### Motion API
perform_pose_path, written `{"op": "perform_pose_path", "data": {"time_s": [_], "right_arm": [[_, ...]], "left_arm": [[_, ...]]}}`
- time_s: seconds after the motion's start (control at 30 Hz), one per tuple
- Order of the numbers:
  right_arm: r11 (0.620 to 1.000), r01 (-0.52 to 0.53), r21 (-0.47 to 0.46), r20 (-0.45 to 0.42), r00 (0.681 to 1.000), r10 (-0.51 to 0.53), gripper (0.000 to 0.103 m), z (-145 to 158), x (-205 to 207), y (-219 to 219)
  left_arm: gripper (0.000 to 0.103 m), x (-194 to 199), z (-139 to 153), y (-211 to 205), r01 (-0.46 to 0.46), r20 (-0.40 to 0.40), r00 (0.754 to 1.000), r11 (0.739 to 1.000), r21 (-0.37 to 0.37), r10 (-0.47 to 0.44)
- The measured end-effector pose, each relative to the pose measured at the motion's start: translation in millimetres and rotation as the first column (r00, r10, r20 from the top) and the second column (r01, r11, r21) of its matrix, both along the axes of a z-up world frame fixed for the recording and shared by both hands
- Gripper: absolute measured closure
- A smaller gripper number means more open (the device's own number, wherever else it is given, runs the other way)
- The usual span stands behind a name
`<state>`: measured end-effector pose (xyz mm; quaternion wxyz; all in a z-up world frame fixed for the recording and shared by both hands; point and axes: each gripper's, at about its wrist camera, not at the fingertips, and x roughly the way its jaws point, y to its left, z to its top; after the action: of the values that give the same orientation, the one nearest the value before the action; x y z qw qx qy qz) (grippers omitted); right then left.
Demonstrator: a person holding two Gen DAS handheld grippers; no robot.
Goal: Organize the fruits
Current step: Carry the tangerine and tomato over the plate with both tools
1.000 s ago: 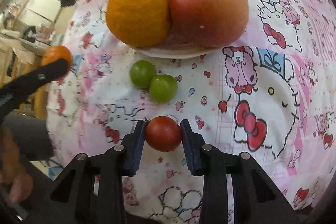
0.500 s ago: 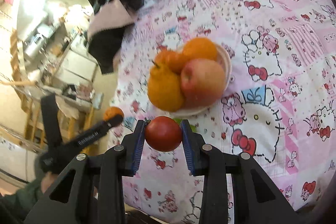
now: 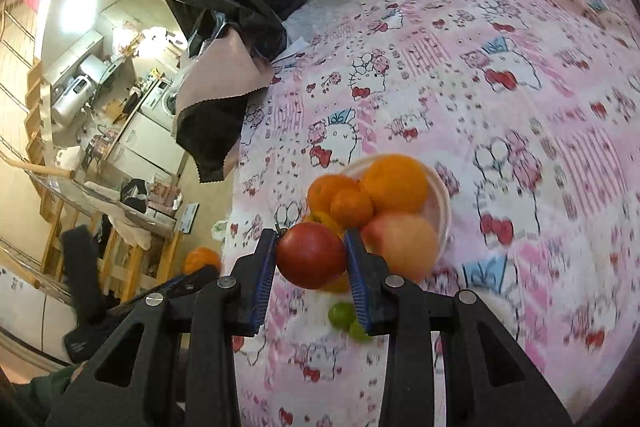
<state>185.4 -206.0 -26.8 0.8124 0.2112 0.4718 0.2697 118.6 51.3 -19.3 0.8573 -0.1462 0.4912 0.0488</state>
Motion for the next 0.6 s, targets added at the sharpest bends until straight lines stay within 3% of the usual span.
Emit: {"op": "perform_pose_path", "data": {"time_s": [0.1, 0.3, 0.6], "right_arm": [[0.999, 0.005, -0.032, -0.032, 0.999, -0.006, 0.067, -11, 25, 4], [0.997, -0.018, -0.068, -0.107, 0.994, 0.011, 0.067, -43, 80, 21], [0.961, -0.167, -0.220, -0.138, 0.981, 0.139, 0.067, -81, 138, 86]], "left_arm": [[0.064, 5, 4, 7, -0.021, 0.017, 1.000, 1.000, -0.018, 0.021], [0.065, 13, -17, 17, -0.071, -0.056, 0.996, 0.993, -0.094, 0.066], [0.065, 25, -26, 19, -0.095, -0.073, 0.993, 0.992, -0.080, 0.090]]}}
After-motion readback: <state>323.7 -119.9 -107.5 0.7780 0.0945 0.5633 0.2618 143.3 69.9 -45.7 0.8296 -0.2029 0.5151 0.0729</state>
